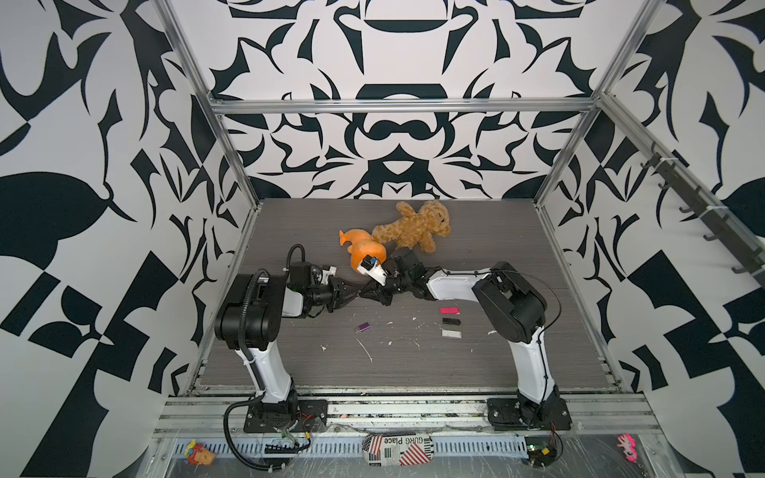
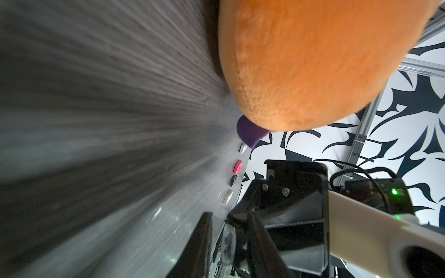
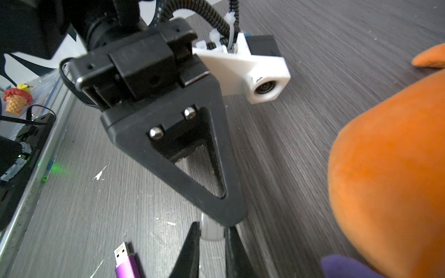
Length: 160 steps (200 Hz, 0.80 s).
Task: Close the usb drive cover
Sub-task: Pick up the cover from the center of the board.
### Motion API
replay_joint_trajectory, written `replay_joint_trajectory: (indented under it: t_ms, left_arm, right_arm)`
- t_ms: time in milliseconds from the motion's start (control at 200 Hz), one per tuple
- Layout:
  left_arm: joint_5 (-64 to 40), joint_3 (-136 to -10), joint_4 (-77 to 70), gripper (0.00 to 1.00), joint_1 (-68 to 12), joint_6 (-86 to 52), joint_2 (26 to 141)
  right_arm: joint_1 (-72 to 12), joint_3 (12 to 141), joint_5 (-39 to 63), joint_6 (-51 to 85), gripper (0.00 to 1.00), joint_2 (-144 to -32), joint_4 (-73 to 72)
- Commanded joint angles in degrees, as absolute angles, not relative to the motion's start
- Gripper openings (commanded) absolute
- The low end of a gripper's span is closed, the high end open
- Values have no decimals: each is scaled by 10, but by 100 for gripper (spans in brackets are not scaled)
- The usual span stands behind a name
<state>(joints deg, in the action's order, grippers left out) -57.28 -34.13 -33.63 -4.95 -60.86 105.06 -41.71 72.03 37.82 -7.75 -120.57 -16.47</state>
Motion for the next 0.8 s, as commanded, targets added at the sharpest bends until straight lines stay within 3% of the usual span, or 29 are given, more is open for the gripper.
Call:
replay_joint_trajectory:
  t_ms: [0,425,795]
  left_arm:
    - [-601,-335,-323,29,-56,-606,1041]
    - [-588,-347,-255,39,-54,-561,1015]
    - [-580,-358,-201,34,-53,-524,1007]
  right_arm:
    - [-412,720,361,-57,16,-1200,-232]
    - [-408,699,379,-75,16,-1182,-221]
    - [-406,683,399,-75,16,-1177,-250]
